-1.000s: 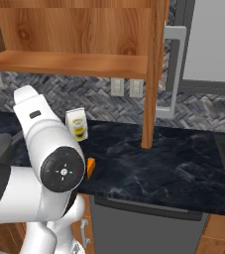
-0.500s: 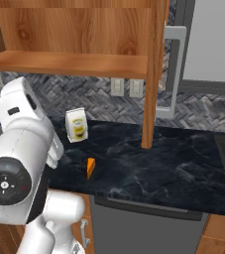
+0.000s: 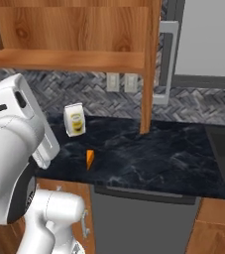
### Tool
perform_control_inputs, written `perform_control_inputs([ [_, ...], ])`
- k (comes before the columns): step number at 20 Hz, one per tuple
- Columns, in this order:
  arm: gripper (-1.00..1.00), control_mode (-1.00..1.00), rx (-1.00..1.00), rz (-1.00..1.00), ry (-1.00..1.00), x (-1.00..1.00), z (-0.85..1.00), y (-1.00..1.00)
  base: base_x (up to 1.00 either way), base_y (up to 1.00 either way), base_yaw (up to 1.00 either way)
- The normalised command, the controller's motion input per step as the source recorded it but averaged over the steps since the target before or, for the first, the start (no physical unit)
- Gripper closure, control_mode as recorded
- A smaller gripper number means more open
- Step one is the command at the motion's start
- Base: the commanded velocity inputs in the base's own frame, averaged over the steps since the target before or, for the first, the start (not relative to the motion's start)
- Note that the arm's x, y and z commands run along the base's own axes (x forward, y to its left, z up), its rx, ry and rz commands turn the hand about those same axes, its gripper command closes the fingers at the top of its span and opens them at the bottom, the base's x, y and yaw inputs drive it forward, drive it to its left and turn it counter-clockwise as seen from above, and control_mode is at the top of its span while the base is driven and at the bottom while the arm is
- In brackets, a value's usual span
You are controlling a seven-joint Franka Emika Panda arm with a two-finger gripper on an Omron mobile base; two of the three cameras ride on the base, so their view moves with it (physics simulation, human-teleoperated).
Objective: Pick the pan from the cabinet and place it on the stove. Then turn on the stove burner for the pan.
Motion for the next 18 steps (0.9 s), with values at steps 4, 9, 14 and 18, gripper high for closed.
perform_control_inputs([
  [4,1.00,1.00,0.00,0.00,0.00,0.00,0.00,0.00,-0.57,-0.07,-0.13],
  [9,1.00,1.00,0.00,0.00,0.00,0.00,0.00,0.00,-0.65,-0.05,-0.09],
  [14,1.00,1.00,0.00,0.00,0.00,0.00,0.00,0.00,-0.62,-0.17,-0.06],
  [18,1.00,1.00,0.00,0.00,0.00,0.00,0.00,0.00,-0.77,-0.30,-0.04],
])
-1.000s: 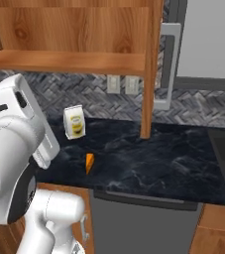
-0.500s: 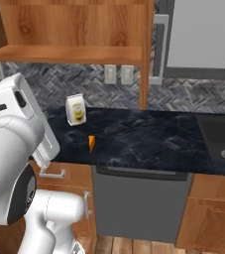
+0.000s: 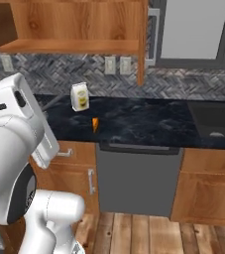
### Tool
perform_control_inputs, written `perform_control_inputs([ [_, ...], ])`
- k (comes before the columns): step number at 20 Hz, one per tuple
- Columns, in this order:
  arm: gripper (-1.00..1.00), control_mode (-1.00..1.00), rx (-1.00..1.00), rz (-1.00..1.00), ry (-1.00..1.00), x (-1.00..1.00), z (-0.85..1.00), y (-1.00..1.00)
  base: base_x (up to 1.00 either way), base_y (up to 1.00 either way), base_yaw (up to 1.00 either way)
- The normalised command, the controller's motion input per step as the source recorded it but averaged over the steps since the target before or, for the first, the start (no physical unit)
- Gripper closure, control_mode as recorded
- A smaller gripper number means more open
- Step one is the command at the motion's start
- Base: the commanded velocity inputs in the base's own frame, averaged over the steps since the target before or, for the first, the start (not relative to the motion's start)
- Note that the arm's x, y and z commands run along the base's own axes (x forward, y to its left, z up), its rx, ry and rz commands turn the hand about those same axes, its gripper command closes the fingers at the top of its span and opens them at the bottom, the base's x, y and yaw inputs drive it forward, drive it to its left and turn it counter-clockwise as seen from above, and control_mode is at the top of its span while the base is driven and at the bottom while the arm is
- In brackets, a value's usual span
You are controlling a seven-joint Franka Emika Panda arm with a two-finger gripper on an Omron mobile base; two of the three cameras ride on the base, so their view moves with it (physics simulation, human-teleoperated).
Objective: Pick the pan from the cabinet and place it on the stove. Then turn on the stove burner for the pan.
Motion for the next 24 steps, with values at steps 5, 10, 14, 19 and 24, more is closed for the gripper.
perform_control_inputs([
  [5,1.00,1.00,0.00,0.00,0.00,0.00,0.00,0.00,-0.87,-0.46,-0.02],
  [10,1.00,1.00,0.00,0.00,0.00,0.00,0.00,0.00,-0.72,-0.49,-0.01],
  [14,1.00,1.00,0.00,0.00,0.00,0.00,0.00,0.00,-0.56,-0.65,0.02],
  [19,1.00,1.00,0.00,0.00,0.00,0.00,0.00,0.00,-0.59,-0.61,0.11],
  [24,1.00,1.00,0.00,0.00,0.00,0.00,0.00,0.00,-0.81,-0.50,0.14],
])
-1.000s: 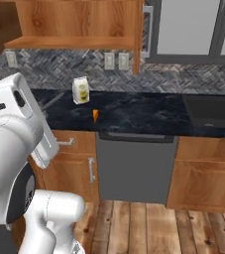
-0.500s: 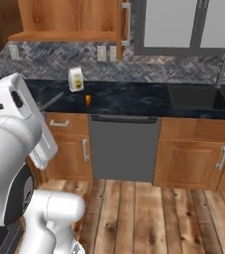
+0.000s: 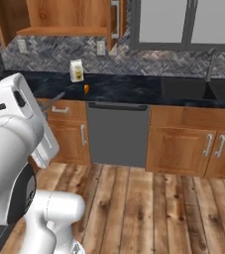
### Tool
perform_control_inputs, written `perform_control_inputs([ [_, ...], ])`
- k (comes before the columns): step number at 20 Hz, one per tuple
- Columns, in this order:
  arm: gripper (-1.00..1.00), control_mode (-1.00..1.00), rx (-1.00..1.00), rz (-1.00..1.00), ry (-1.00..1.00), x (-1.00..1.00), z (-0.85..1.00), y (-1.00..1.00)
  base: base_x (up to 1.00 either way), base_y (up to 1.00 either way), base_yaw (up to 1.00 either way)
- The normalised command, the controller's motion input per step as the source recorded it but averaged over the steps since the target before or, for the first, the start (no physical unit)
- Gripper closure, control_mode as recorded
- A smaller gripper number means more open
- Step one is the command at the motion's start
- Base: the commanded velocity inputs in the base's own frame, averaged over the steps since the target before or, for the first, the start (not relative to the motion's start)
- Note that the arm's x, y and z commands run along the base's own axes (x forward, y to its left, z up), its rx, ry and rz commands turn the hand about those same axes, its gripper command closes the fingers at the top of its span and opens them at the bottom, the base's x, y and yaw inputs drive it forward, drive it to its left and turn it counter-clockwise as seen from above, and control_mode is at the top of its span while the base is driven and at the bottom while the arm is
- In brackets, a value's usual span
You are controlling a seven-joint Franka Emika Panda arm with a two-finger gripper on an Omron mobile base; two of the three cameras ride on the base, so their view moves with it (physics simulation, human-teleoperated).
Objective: Pick the pan from the cabinet and place it on the stove. Then turn on the stove burner for the pan.
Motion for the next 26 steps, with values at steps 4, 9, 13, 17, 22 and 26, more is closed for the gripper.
perform_control_inputs([
  [4,1.00,1.00,0.00,0.00,0.00,0.00,0.00,0.00,-0.83,-0.33,0.11],
  [9,1.00,1.00,0.00,0.00,0.00,0.00,0.00,0.00,-0.38,-0.23,0.18],
  [13,1.00,1.00,0.00,0.00,0.00,0.00,0.00,0.00,-0.04,-0.18,0.26],
  [17,1.00,1.00,0.00,0.00,0.00,0.00,0.00,0.00,0.00,-0.39,0.32],
  [22,1.00,1.00,0.00,0.00,0.00,0.00,0.00,0.00,0.00,-0.47,0.33],
  [26,1.00,1.00,0.00,0.00,0.00,0.00,0.00,0.00,0.00,-0.54,0.34],
])
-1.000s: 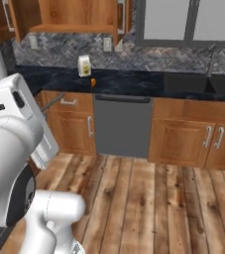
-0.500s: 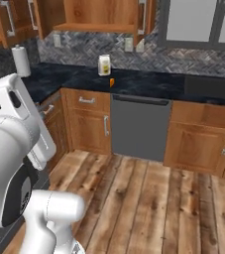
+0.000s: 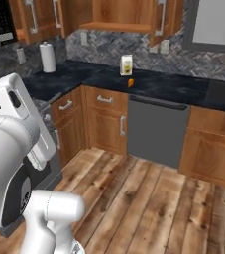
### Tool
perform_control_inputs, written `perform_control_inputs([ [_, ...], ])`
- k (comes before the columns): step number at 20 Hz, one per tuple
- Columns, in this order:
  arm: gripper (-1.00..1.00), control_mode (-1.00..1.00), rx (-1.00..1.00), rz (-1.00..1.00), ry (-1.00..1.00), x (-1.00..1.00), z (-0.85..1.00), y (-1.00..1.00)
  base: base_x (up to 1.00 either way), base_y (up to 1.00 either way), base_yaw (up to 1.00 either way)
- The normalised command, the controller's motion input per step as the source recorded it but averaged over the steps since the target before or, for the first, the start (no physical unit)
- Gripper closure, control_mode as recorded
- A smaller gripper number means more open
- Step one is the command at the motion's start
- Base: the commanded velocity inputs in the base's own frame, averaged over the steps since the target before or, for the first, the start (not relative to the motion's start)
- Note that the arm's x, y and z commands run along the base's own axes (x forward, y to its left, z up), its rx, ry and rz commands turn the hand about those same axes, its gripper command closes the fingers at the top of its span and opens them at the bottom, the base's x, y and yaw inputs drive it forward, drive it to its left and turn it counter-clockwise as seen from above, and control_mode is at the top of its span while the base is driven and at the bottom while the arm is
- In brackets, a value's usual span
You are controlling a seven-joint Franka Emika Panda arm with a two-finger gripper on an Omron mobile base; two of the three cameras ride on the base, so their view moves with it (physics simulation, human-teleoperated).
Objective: Pick the pan from the cabinet and place it on the stove. Then turn on the stove burner for the pan.
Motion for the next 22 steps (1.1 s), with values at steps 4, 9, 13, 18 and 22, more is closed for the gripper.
perform_control_inputs([
  [4,1.00,1.00,0.00,0.00,0.00,0.00,0.00,0.00,0.00,-0.56,0.36],
  [9,1.00,1.00,0.00,0.00,0.00,0.00,0.00,0.00,0.10,-0.42,0.37],
  [13,1.00,1.00,0.00,0.00,0.00,0.00,0.00,0.00,0.16,-0.43,0.35],
  [18,1.00,1.00,0.00,0.00,0.00,0.00,0.00,0.00,0.20,-0.44,0.28],
  [22,1.00,1.00,0.00,0.00,0.00,0.00,0.00,0.00,0.25,-0.45,0.25],
])
